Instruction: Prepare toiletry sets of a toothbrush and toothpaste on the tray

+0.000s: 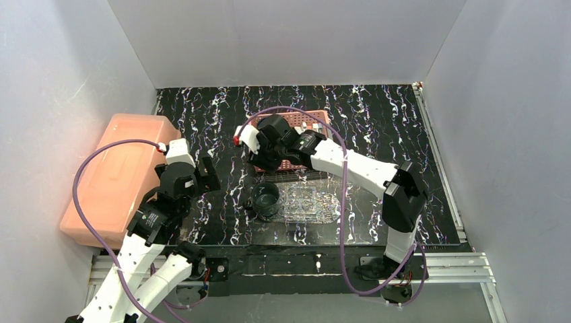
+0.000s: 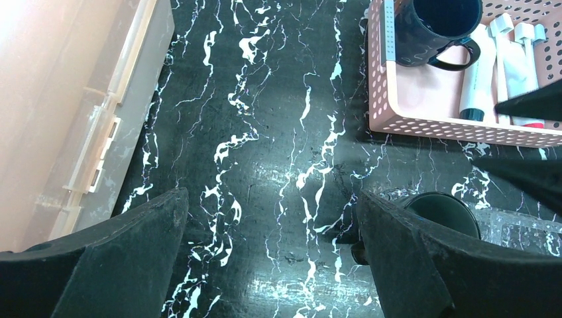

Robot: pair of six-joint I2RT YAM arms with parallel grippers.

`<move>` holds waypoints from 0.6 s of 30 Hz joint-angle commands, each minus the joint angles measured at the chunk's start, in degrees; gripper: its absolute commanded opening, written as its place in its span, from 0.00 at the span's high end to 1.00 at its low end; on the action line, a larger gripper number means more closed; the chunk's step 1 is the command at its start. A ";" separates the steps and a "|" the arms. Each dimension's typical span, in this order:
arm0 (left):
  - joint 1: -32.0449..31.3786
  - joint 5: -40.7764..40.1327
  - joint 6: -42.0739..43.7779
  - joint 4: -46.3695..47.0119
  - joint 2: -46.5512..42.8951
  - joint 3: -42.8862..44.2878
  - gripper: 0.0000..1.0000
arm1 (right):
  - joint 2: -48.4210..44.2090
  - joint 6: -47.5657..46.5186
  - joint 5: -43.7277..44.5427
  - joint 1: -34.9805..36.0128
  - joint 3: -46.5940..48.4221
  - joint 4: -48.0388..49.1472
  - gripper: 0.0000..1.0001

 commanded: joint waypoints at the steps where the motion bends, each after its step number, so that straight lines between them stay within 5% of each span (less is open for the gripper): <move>1: 0.51 0.03 0.04 0.29 0.48 -0.50 0.02 | 0.32 2.01 7.67 -0.74 6.69 0.48 0.40; 18: 0.51 0.66 -0.04 0.29 -0.77 -0.67 0.02 | 17.50 13.93 19.46 -4.79 26.40 1.28 0.38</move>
